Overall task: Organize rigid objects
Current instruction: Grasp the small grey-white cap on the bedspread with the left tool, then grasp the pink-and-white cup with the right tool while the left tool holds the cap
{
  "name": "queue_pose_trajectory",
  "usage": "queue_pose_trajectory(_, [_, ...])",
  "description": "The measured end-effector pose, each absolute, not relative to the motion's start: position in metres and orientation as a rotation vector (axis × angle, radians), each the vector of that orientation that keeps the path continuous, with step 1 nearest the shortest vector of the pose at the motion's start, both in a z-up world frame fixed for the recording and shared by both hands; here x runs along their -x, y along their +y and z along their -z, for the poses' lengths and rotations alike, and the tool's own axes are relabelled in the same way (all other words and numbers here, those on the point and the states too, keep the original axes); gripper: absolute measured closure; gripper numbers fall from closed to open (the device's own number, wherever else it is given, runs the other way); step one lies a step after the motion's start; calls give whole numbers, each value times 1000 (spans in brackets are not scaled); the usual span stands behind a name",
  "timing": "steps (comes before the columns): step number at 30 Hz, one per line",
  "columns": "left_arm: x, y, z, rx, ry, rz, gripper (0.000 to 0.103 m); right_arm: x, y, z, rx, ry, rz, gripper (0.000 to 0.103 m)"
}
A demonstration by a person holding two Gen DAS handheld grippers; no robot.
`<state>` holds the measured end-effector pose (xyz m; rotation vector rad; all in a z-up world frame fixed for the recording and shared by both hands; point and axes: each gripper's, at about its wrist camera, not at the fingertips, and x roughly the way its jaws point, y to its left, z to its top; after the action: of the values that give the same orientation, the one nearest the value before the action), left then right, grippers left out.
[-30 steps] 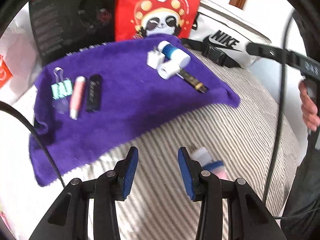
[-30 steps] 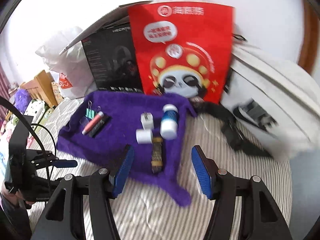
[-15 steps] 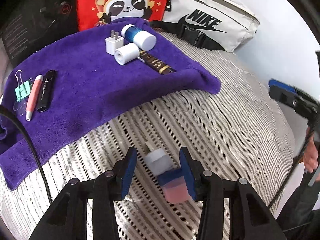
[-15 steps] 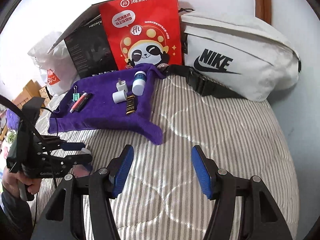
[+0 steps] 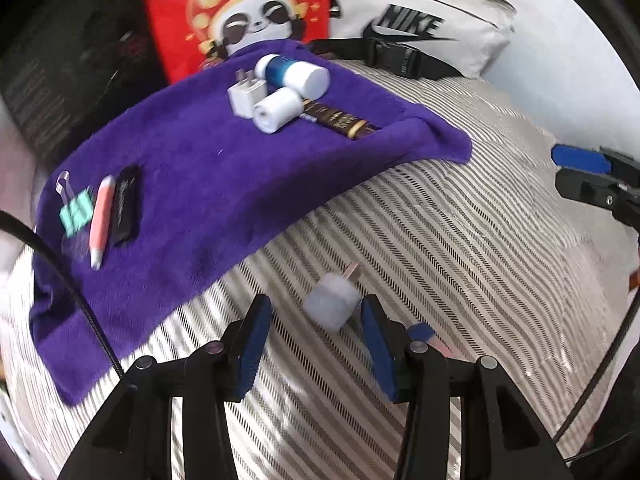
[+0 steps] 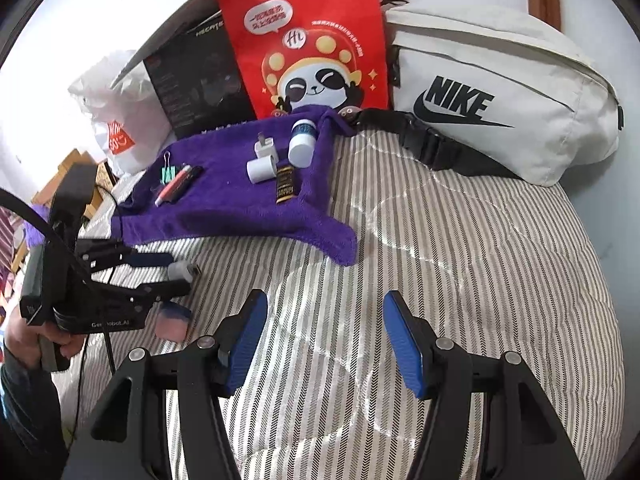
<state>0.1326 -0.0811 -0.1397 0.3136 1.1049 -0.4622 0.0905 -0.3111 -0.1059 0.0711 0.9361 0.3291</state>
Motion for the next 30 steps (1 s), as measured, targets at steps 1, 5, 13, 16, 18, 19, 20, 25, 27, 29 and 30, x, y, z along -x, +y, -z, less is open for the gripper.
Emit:
queue_pose_trajectory(1, [-133,-83,140,-334,1094,473,59,-90,-310,107,-69,938,-334,43])
queue_pose_trajectory(5, [-137,-88,138,-316,1099,512,75,-89,-309,111,-72,948,-339,43])
queue_pose_trajectory(13, [-131,-87,137,-319,1075,488,76,-91,-301,118,-74,973,-353,43])
queue_pose_trajectory(16, [-131,-70,137,-290,1079,446,76,-89,-292,119,-55,977,-376,43])
queue_pose_trajectory(18, [-130,-54,136,-275,1084,401,76,-88,-285,120,-46,980,-395,43])
queue_pose_trajectory(19, [-129,-43,135,-263,1085,378,76,-87,-282,120,-43,980,-403,43])
queue_pose_trajectory(20, [-128,-35,135,-254,1087,360,76,-86,-278,121,-41,981,-416,43])
queue_pose_trajectory(25, [-120,9,135,-190,1093,259,76,-81,-258,124,-30,990,-457,43])
queue_pose_trajectory(27, [-115,26,135,-159,1093,225,76,-77,-247,124,-19,988,-475,43])
queue_pose_trajectory(29, [-109,41,135,-129,1092,200,76,-73,-236,125,-10,984,-495,43])
queue_pose_trajectory(30, [-107,47,135,-114,1091,193,76,-72,-232,125,-8,981,-503,43])
